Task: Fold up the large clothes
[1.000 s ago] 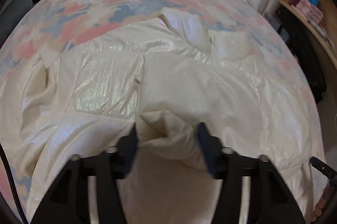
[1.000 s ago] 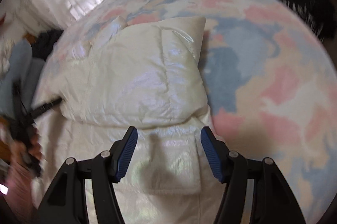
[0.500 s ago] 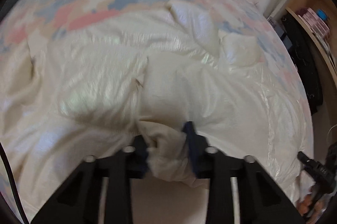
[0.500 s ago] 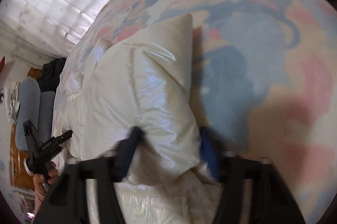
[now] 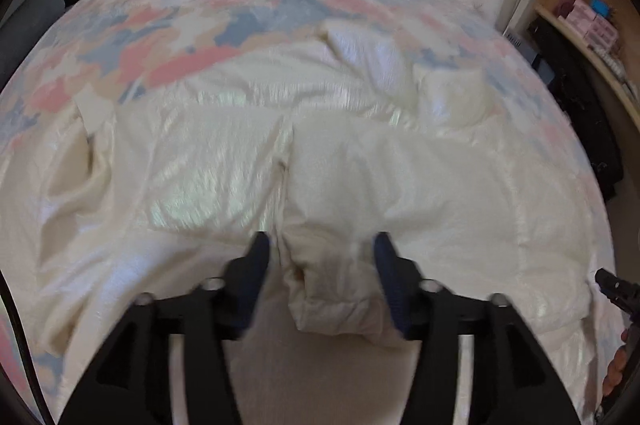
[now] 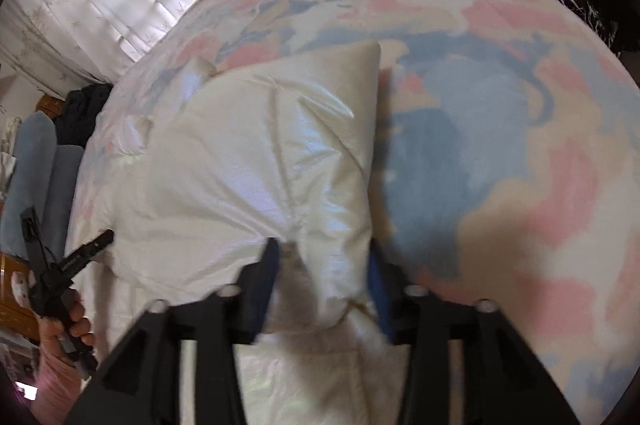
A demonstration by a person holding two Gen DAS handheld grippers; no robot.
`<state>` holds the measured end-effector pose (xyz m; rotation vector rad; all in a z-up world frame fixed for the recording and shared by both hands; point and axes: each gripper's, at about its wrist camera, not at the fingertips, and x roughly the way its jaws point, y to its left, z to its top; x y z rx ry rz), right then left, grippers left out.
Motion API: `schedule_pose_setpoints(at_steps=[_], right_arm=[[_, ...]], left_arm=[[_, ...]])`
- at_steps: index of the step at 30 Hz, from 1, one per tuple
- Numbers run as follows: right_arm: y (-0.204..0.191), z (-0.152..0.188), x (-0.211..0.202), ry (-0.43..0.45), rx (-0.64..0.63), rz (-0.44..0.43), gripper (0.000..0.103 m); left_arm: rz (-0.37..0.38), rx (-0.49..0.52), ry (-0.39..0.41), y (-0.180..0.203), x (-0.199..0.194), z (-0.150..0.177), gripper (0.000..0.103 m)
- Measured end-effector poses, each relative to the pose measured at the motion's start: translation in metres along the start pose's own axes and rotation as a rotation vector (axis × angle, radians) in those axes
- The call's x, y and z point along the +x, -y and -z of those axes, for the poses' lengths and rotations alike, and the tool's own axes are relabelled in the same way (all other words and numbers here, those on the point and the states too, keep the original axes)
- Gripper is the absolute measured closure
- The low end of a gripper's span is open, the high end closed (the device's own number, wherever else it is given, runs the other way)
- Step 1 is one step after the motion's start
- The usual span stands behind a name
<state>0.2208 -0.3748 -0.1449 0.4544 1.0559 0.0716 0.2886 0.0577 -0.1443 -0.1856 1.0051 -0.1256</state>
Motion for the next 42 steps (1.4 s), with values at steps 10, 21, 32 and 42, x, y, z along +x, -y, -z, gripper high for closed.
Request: schedule_pose_setpoints(at_steps=[10, 21, 32, 42], right_arm=[[-0.001, -0.074, 0.022, 0.055, 0.085, -0.006, 0.030], [0.003, -0.085, 0.062, 0.118, 0.078, 0.032, 0.075], [-0.038, -0.070, 0.013, 0.206, -0.021, 0.233, 0.052], [-0.157, -0.020, 0.055, 0.104, -0.178, 0.044, 0.052]], left_arm=[[-0.004, -0.097, -0.052, -0.014, 0.036, -0.038, 0.033], [-0.045, 0.037, -0.009, 0.013, 0.060, -0.046, 0.085], [-0.153, 0.104, 0.132, 0.021, -0.005, -0.045, 0.075], [-0.045, 0.058, 0.090, 0.064, 0.011, -0.020, 0.085]])
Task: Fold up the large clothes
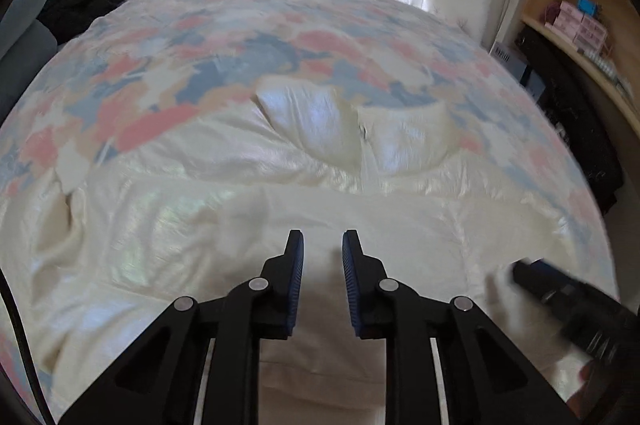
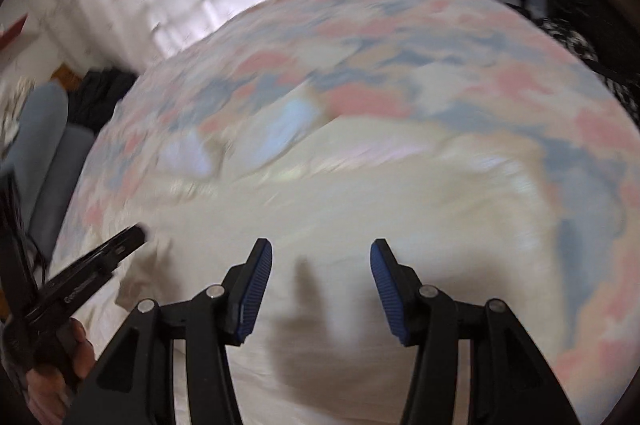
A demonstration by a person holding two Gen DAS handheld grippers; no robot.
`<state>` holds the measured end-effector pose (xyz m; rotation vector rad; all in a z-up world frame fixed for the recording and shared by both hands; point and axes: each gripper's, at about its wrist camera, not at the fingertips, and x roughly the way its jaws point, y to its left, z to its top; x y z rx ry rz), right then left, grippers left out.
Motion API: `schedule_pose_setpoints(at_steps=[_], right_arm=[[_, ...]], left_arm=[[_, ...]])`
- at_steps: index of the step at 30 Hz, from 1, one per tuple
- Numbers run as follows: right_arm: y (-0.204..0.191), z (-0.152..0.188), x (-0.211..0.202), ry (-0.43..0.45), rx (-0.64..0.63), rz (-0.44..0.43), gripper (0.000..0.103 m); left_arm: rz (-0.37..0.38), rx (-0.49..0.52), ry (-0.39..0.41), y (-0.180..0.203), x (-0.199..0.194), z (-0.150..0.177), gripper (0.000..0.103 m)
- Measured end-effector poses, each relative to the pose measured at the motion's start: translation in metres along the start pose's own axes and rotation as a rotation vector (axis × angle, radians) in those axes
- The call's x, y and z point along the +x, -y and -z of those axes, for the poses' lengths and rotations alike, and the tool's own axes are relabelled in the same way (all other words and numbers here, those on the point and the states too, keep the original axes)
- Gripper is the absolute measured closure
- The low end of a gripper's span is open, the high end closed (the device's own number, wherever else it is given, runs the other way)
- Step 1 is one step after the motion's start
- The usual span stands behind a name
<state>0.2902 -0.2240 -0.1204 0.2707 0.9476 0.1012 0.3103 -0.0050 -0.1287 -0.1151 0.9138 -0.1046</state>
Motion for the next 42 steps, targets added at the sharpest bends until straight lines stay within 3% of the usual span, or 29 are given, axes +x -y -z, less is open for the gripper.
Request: schedule_pose_setpoints(at_steps=[2, 6, 9, 10, 13, 14, 16, 19, 32, 42], right_arm=[[-0.013, 0.013, 0.020, -0.032, -0.011, -0.006, 0.052], [-0.014, 0.030, 0.030, -0.019, -0.066, 0.057, 0.056], [0.011, 0.031, 0.015, 0.028, -0.100, 0.185, 0.060], [0.027, 0.030, 0.007, 0.051, -0.088, 0.242, 0.060], [0.082, 0.035, -0.010, 0.069, -0.005, 0.367, 0.059], [0.103, 0.039, -0.014, 0.063, 0.055, 0.345, 0.058], [0.123, 0.044, -0.019, 0.059, 0.135, 0.312, 0.045], [0.134, 0.050, -0.019, 0.080, 0.205, 0.270, 0.044], [0.135, 0.069, -0.020, 0.178, 0.241, 0.241, 0.040], [0.130, 0.068, -0.023, 0.188, 0.220, 0.269, 0.040]], left_arm=[[-0.099, 0.029, -0.025, 0.002, 0.021, 0.010, 0.085], [-0.208, 0.079, -0.033, -0.010, 0.038, 0.021, 0.083], [-0.233, 0.034, -0.038, -0.033, 0.035, 0.022, 0.078], [-0.244, 0.006, -0.042, -0.043, 0.034, 0.023, 0.065], [-0.160, -0.060, -0.047, -0.066, 0.033, 0.028, 0.061], [-0.158, -0.056, -0.046, -0.066, 0.033, 0.028, 0.061], [-0.176, -0.035, -0.037, -0.062, 0.032, 0.031, 0.061], [-0.201, -0.012, -0.022, -0.059, 0.033, 0.034, 0.061], [-0.186, -0.034, 0.033, -0.059, 0.029, 0.044, 0.060], [-0.129, -0.115, 0.010, -0.062, 0.006, 0.043, 0.060]])
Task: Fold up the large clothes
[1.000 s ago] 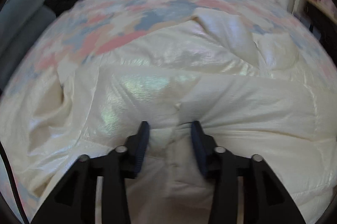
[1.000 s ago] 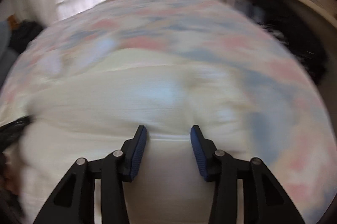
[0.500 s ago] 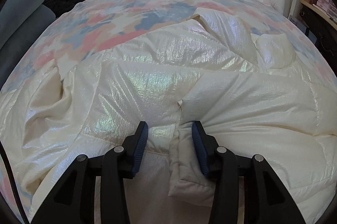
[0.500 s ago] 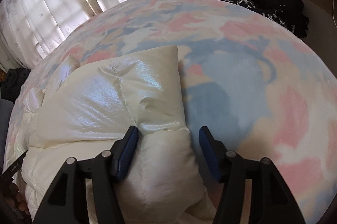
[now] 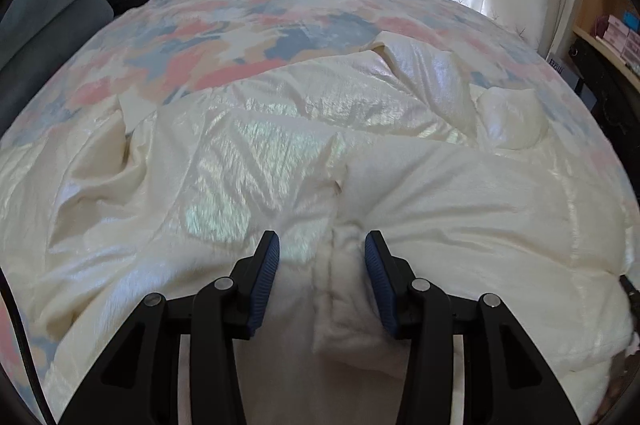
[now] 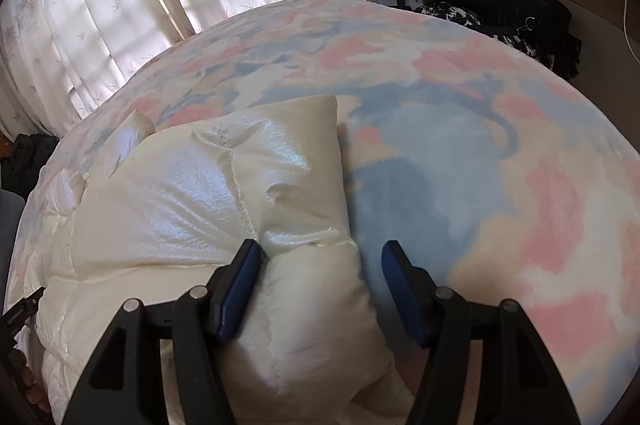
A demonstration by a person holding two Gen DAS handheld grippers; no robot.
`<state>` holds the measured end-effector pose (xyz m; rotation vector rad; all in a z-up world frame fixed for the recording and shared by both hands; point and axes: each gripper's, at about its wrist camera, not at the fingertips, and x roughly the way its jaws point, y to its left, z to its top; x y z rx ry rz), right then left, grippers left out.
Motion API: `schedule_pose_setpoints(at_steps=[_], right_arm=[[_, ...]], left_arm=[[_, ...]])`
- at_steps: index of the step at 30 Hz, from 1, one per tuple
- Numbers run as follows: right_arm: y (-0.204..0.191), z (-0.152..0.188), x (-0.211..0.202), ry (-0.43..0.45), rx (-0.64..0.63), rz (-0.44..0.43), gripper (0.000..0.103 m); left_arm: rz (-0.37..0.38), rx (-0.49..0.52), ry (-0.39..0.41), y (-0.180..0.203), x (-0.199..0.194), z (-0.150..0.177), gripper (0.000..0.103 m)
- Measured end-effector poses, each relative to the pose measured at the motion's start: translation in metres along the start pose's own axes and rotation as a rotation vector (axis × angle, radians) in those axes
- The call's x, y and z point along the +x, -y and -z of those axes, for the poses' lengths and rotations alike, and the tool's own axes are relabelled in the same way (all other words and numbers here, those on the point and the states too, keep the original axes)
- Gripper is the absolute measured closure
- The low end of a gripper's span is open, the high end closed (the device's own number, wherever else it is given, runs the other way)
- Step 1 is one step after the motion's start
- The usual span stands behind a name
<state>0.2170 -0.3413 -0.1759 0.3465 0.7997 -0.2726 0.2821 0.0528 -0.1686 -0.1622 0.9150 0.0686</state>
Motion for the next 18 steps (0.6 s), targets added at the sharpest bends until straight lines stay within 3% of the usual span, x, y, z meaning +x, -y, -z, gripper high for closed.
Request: schedule_pose_setpoints(at_steps=[4, 11, 18], right_arm=[[-0.005, 0.001, -0.015, 0.007, 0.000, 0.030, 0.040], [-0.006, 0.023, -0.056, -0.039, 0.075, -0.019, 0.040], [-0.030, 0.072, -0.109, -0.096, 0.084, -0.149, 0.040]], left_arm=[[0.018, 0.024, -0.009, 0.006, -0.019, 0.008, 0.060], [0.051, 0.070, -0.003, 0.007, -0.071, 0.033, 0.055], [0.067, 0.042, -0.005, -0.015, -0.133, 0.066, 0.052]])
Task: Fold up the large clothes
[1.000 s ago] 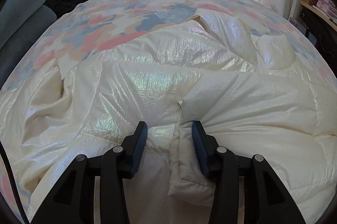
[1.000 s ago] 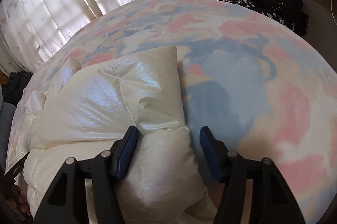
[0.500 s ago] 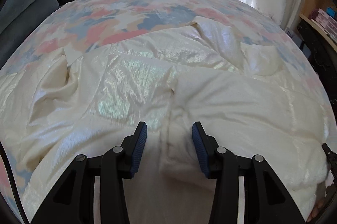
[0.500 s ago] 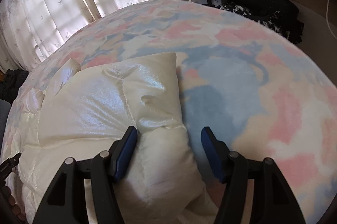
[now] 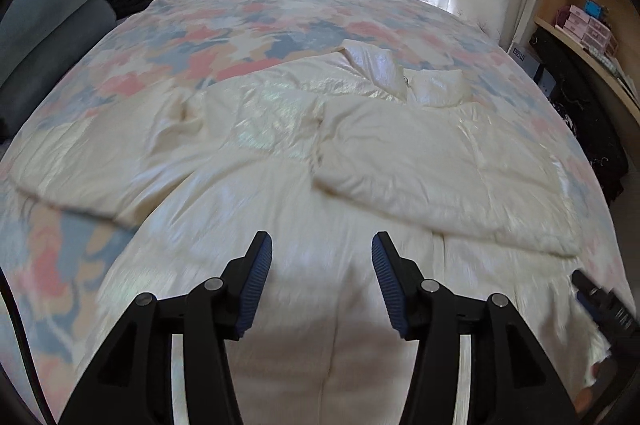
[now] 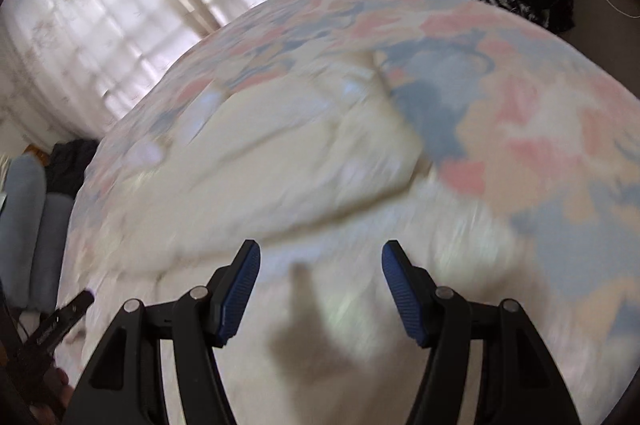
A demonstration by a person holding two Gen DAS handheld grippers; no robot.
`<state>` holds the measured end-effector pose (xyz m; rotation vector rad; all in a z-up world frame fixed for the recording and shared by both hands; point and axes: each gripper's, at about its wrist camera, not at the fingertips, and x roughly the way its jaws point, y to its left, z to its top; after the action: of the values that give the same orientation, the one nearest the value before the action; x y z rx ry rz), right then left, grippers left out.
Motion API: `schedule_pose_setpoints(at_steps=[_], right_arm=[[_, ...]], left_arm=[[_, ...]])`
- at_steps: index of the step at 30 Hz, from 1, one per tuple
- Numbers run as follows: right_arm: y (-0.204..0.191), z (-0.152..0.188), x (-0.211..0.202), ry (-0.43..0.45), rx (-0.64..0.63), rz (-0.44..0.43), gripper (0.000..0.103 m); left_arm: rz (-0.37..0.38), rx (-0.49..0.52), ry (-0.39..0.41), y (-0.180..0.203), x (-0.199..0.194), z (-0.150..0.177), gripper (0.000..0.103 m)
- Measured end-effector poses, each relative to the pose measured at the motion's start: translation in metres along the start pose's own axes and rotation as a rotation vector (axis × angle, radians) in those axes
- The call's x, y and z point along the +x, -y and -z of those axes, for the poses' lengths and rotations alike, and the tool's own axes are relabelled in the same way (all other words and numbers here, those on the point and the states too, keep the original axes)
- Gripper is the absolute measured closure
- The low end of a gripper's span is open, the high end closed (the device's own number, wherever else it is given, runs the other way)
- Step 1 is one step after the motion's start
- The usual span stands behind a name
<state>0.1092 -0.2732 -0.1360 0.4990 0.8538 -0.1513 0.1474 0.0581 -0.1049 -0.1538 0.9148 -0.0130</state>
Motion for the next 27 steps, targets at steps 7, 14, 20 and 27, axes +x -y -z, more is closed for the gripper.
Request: schedule_pose_setpoints(at_steps=[7, 14, 20, 27], right_arm=[[-0.052, 0.069, -0.021, -0.095, -0.142, -0.034, 0.040], [-0.116, 0.107, -0.046, -0.094, -0.342, -0.052, 0.040], [-0.174, 0.118, -0.061, -0.057, -0.471, -0.080, 0.040], [-0.241, 0.123, -0.058, -0.042, -0.562, -0.156, 0.040]], left_arm=[[-0.014, -0.044, 0.013, -0.042, -0.058, 0.039, 0.038], [-0.052, -0.080, 0.030, -0.095, -0.093, 0.059, 0.025], [-0.122, -0.146, 0.054, -0.145, -0.112, 0.056, 0.025], [-0.200, -0.201, 0.094, -0.196, -0.118, 0.038, 0.025]])
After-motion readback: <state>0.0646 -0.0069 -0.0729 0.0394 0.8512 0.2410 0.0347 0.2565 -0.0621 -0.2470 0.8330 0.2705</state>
